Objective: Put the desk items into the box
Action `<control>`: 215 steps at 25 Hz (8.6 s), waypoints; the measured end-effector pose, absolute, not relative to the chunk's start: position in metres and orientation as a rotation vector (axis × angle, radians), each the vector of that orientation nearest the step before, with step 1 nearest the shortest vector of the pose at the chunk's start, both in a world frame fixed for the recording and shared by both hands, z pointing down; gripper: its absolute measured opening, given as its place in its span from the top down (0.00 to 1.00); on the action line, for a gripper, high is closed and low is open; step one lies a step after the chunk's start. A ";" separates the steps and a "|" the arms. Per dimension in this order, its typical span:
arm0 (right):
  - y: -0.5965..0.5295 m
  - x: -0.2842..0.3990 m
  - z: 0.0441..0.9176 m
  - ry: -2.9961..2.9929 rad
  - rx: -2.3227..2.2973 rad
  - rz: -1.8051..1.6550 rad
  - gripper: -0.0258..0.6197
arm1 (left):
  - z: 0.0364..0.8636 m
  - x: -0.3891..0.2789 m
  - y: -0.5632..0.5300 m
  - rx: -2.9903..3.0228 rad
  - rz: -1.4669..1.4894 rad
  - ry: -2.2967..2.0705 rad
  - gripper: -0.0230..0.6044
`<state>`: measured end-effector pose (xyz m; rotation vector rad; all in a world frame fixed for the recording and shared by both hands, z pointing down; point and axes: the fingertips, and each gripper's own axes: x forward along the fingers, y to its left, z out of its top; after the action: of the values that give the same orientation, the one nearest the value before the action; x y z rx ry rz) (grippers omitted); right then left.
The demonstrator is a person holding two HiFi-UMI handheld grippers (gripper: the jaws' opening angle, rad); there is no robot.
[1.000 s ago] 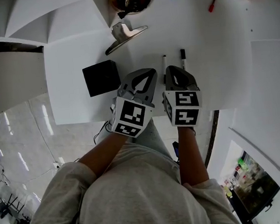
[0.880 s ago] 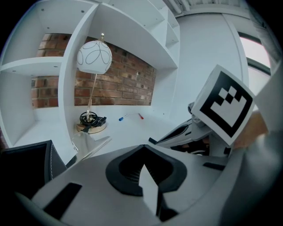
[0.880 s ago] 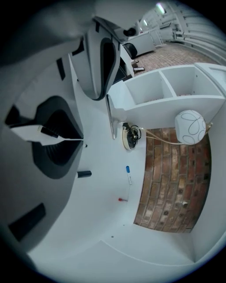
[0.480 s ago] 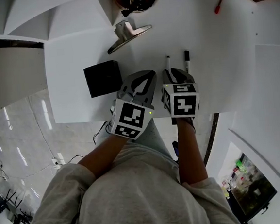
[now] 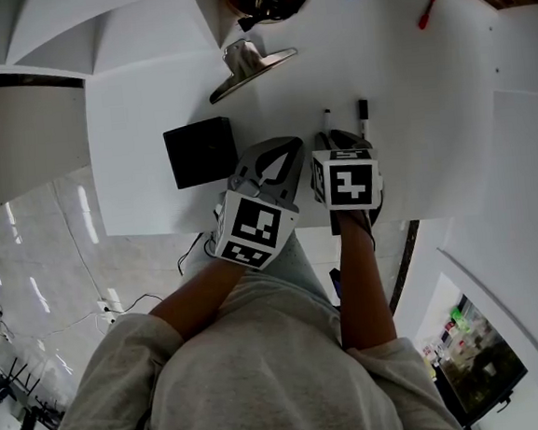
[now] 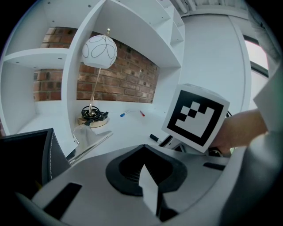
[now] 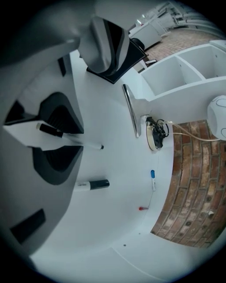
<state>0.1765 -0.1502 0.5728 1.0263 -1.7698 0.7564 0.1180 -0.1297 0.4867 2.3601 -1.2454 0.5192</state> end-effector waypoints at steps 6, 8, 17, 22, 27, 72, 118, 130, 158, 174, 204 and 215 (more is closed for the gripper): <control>-0.150 0.172 0.573 -1.751 1.003 0.746 0.87 | 0.486 0.116 -0.127 2.354 0.511 -1.231 0.95; -0.150 0.173 0.574 -1.747 1.009 0.750 0.88 | 0.486 0.117 -0.125 2.357 0.513 -1.221 0.95; -0.150 0.176 0.563 -1.780 1.110 0.797 0.89 | 0.479 0.119 -0.122 2.380 0.517 -1.180 0.95; -0.153 0.176 0.543 -1.863 1.209 0.802 0.89 | 0.470 0.121 -0.126 2.387 0.512 -1.173 0.95; -0.151 0.179 0.528 -1.902 1.280 0.756 0.89 | 0.456 0.122 -0.129 2.419 0.521 -1.180 0.95; -0.120 0.115 0.382 -2.371 1.576 0.198 0.89 | 0.387 0.074 -0.095 2.472 0.386 -1.309 0.95; -0.103 -0.037 0.392 -2.566 1.121 0.064 0.89 | 0.384 -0.063 -0.063 2.237 0.329 -1.630 0.95; -0.091 -0.053 0.431 -2.414 0.811 0.044 0.89 | 0.385 -0.070 -0.059 2.206 0.305 -1.656 0.95; -0.079 -0.059 0.460 -2.147 0.525 0.191 0.84 | 0.384 -0.077 -0.046 2.166 0.289 -1.700 0.95; -0.076 -0.054 0.440 -2.372 0.782 0.157 0.75 | 0.379 -0.072 -0.042 2.184 0.283 -1.692 0.95; -0.079 0.021 0.377 -2.563 1.214 0.143 0.93 | 0.376 -0.005 -0.060 2.354 0.320 -1.539 0.95; -0.085 0.070 0.370 -2.519 1.328 0.151 0.93 | 0.374 0.040 -0.070 2.420 0.327 -1.461 0.95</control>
<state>0.0697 -0.0849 0.3703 1.3282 -2.5187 0.1510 0.0397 -0.0700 0.3741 2.4200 -1.4610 0.3267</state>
